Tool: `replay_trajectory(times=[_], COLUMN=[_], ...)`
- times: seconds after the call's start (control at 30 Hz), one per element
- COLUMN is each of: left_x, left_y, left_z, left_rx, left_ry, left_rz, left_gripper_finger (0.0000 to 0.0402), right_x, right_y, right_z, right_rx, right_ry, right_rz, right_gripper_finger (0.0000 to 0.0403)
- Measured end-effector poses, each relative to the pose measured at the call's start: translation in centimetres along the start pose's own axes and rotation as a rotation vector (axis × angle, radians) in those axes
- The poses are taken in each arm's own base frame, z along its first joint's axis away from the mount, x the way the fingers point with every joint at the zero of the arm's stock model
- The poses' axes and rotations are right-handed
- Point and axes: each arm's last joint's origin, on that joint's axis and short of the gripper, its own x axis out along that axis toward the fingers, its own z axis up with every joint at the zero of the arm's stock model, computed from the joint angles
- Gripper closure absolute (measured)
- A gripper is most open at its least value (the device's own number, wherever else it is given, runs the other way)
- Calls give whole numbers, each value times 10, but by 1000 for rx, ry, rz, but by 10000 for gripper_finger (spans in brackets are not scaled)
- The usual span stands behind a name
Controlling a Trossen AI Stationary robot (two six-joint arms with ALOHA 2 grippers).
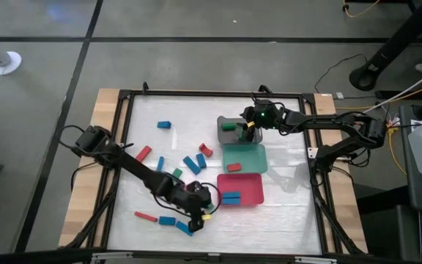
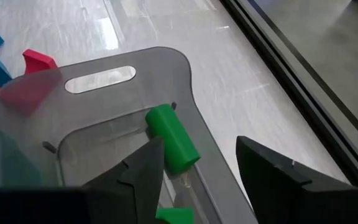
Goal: Sort blocks
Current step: Put the green block into the black bin
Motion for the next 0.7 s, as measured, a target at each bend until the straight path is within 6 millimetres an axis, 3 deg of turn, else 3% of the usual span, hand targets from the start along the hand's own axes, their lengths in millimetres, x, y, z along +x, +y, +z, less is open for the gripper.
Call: replay_trajectory(times=[0.3, 0.6, 0.7], left_x=[14, 18, 18], left_y=[5, 7, 10], left_z=[2, 1, 2], left_rx=[-121, -230, -297], left_ry=[10, 5, 8], left_rz=[175, 183, 195], left_gripper_finger=[262, 262, 245], right_x=[0, 0, 0], right_y=[0, 0, 0], right_z=[-1, -2, -2], right_rx=[0, 0, 0], right_ry=[6, 21, 22], right_rz=[1, 4, 4], right_gripper_finger=[203, 203, 203])
